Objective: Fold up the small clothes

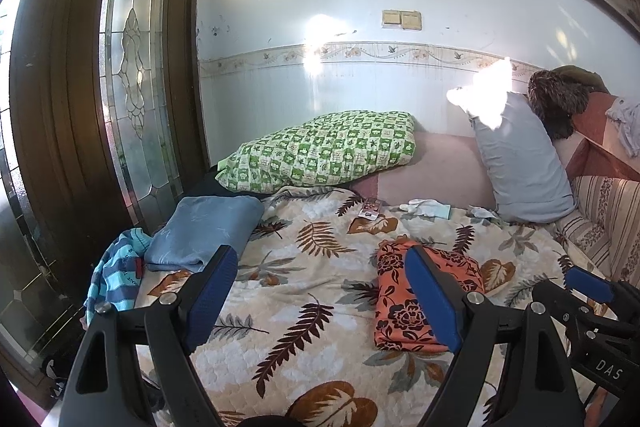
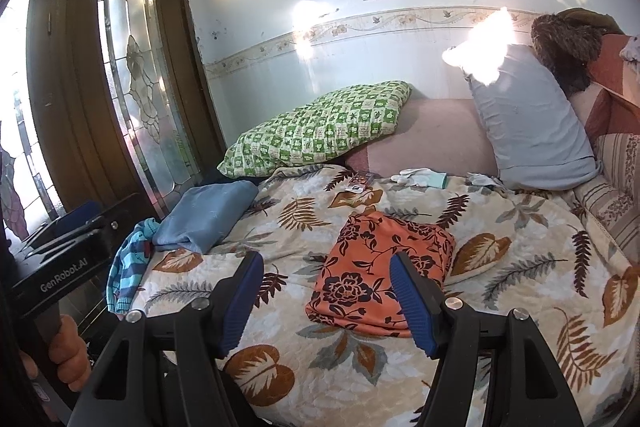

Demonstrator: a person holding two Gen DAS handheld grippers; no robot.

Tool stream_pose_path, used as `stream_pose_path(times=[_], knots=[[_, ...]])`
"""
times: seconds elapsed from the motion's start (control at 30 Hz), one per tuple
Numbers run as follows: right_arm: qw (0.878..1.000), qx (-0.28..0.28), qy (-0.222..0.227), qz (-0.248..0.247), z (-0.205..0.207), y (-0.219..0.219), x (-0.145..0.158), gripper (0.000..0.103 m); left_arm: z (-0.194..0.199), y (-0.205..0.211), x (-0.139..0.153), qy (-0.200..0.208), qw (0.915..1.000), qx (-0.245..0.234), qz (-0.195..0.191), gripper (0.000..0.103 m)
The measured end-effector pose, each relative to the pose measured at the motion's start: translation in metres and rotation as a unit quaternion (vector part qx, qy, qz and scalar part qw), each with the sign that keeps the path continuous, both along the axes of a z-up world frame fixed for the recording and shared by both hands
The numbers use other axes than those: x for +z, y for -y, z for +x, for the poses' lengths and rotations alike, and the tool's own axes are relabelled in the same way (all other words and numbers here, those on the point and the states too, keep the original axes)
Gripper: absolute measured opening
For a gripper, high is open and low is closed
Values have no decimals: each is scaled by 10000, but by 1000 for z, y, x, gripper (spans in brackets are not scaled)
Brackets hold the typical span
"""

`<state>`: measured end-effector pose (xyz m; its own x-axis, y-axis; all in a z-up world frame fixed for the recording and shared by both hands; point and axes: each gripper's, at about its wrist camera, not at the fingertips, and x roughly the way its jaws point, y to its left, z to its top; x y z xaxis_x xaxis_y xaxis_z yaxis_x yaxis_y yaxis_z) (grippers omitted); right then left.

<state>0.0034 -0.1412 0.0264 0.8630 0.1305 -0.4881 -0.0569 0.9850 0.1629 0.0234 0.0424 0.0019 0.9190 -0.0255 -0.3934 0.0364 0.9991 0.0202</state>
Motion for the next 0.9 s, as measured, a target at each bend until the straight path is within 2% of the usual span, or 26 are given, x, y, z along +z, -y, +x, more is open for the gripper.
stream_pose_path(times=[0.27, 0.63, 0.77, 0.9], knots=[[10000, -13, 87, 24, 4, -3, 11, 69, -3, -4, 14, 107, 9999, 72, -1, 86], [9989, 45, 460, 57, -23, 2, 38, 69, -30, 1, 37, 234, 9997, -54, -48, 86], [9990, 109, 422, 117, -16, 6, 36, 71, -22, 2, 39, 237, 9997, 6, -79, 86], [9992, 116, 281, 248, 1, 14, 23, 72, 2, 6, 28, 61, 9999, 42, -104, 86]])
